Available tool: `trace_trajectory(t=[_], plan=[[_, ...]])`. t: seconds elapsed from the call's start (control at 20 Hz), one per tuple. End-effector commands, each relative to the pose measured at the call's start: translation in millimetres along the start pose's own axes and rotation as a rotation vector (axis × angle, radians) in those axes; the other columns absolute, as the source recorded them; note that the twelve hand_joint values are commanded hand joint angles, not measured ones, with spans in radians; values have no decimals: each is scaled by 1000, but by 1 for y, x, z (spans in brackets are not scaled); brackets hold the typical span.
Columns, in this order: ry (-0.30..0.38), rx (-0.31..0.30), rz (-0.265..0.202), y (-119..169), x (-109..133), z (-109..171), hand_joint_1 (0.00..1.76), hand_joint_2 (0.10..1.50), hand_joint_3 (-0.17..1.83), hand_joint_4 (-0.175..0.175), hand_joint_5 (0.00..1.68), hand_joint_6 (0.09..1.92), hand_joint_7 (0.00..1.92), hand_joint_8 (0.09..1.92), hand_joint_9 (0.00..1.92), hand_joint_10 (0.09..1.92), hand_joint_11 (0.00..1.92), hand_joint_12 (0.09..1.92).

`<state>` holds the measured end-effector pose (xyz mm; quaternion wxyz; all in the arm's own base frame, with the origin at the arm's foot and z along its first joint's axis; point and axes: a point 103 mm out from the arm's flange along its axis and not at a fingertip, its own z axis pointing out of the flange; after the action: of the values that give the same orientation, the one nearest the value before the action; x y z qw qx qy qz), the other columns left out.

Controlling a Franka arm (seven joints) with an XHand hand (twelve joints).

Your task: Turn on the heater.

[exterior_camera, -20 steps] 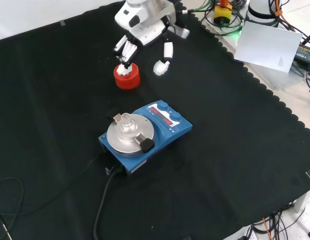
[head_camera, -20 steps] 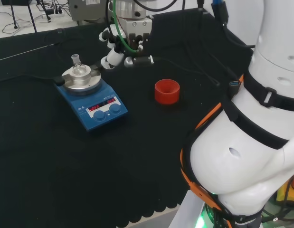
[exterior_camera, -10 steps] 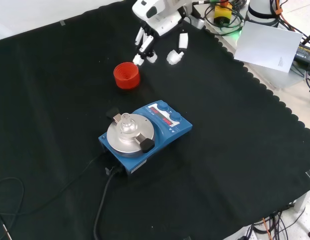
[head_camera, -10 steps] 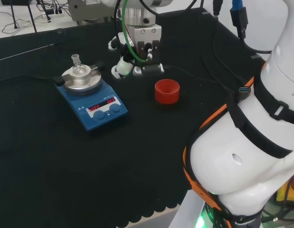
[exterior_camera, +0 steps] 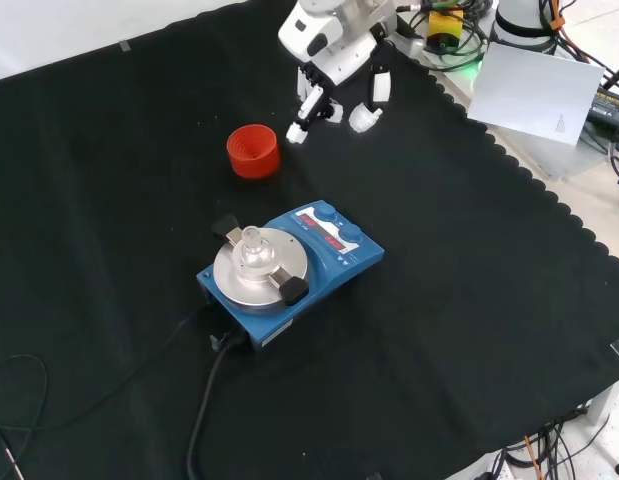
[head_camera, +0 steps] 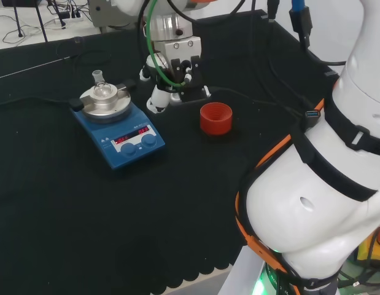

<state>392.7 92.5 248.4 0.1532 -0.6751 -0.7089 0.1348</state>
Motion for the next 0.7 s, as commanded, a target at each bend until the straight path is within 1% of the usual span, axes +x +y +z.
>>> trace_trajectory(t=[0.05,0.15,0.2,0.25,0.35,0.45,0.55,0.7], plan=[[-63,89,7,-6,13,9,1124,651,788,-64,436,87,1310,1118,1379,964,1443,1049],[-76,127,8,-8,17,12,1129,656,783,-69,462,87,1380,1167,1448,1019,1576,1111],[-84,154,9,-8,18,13,1129,658,782,-70,467,87,1411,1203,1483,1058,1622,1171],[-87,178,6,-8,20,15,1128,659,783,-71,468,87,1440,1254,1533,1123,1672,1269],[-93,213,-1,-9,25,18,1125,667,787,-71,460,87,1478,1332,1630,1271,1737,1443],[-99,237,-7,-9,29,21,1127,682,787,-71,459,87,1511,1389,1682,1378,1762,1542],[-107,256,-13,-10,34,24,1143,706,784,-70,467,87,1540,1463,1711,1456,1774,1601],[-123,284,-27,-9,42,28,1203,738,792,-68,466,87,1550,1539,1713,1498,1774,1623]])
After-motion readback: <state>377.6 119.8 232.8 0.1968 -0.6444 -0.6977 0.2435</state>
